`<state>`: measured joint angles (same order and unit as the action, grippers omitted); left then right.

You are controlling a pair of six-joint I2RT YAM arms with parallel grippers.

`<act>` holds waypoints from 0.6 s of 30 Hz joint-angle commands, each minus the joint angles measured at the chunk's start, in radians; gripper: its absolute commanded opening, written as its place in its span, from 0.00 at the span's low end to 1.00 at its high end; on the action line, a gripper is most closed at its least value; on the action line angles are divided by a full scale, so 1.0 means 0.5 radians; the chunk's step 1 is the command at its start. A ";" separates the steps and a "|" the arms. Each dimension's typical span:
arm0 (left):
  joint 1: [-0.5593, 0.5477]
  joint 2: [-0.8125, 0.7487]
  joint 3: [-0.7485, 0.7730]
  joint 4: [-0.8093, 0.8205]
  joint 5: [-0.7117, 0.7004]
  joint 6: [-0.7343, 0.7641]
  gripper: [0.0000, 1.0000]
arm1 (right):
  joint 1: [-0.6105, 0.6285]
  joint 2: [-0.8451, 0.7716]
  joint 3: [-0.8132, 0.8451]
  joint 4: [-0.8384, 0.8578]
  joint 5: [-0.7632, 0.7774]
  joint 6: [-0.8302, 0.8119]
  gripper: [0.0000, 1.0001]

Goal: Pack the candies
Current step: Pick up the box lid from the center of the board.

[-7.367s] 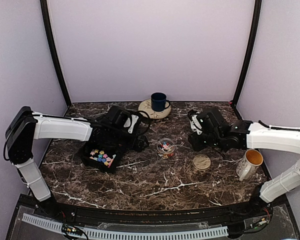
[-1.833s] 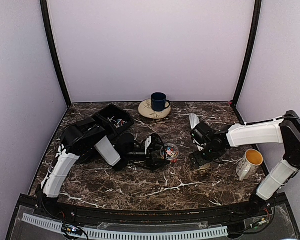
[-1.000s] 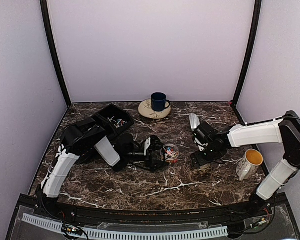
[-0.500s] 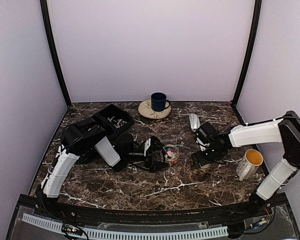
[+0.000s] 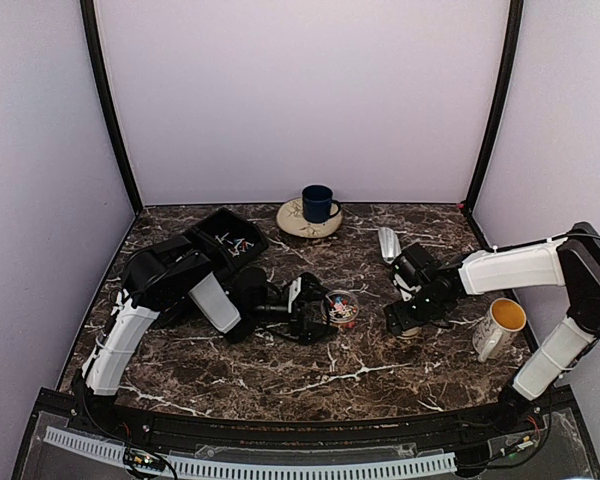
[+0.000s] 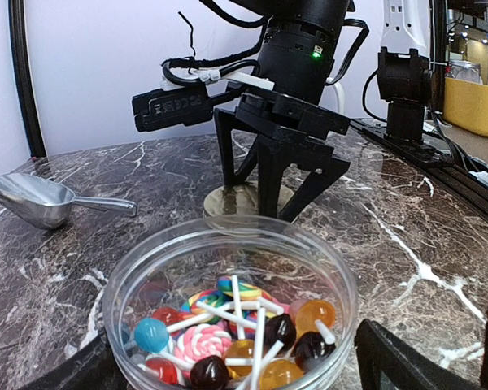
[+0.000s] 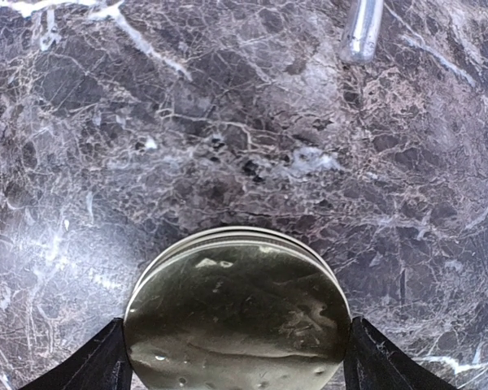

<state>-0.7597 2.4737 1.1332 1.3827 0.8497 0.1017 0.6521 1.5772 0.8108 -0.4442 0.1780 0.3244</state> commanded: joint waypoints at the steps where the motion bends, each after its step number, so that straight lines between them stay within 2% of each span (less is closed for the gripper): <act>1: 0.025 0.250 -0.085 -0.268 0.091 0.021 0.99 | -0.016 -0.054 0.001 -0.007 -0.031 -0.015 0.80; 11: 0.023 0.252 -0.068 -0.287 0.086 0.017 0.99 | -0.007 -0.268 0.166 -0.058 -0.091 -0.184 0.80; 18: 0.024 0.265 -0.050 -0.345 0.086 0.044 0.99 | 0.079 -0.307 0.296 0.103 -0.254 -0.422 0.80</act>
<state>-0.7593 2.4775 1.1431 1.3781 0.8558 0.1024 0.6636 1.4380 0.9176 -0.4583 0.1131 0.2085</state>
